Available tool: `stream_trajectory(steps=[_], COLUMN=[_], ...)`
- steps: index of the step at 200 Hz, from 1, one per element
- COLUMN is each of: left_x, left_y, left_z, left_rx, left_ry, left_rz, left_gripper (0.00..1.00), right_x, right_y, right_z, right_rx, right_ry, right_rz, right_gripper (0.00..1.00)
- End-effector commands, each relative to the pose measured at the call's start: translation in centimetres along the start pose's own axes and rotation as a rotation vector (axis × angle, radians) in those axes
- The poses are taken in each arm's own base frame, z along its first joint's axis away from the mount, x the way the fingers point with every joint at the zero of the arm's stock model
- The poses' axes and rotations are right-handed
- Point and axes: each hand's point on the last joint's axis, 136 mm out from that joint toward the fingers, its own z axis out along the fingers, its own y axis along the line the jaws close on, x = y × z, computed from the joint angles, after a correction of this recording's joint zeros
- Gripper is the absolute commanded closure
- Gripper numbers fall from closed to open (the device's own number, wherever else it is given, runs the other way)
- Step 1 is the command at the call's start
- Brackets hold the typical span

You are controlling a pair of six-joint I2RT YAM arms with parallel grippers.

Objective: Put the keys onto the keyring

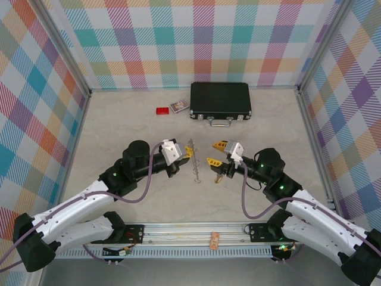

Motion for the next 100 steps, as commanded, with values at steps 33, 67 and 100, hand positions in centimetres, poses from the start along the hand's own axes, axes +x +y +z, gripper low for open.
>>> stream_trajectory(steps=[33,67,100], left_x=[-0.1,0.35,0.28], left_y=[2.4,2.59,2.5], left_z=[-1.53,-1.6,-1.68], left_rx=[-0.207,-0.262,-0.29], left_ry=[0.013,0.062,0.071], left_rz=[0.203,0.318,0.379], left_gripper=[1.0,1.0,1.0], right_x=[1.61,1.75,1.71], right_y=[-0.16,0.0,0.02], right_z=[0.08,0.25,0.15], right_rx=[0.02,0.009,0.011], right_ry=[0.046,0.048,0.045], right_rz=[0.006,0.01,0.012], right_gripper=[0.51,0.52,0.52])
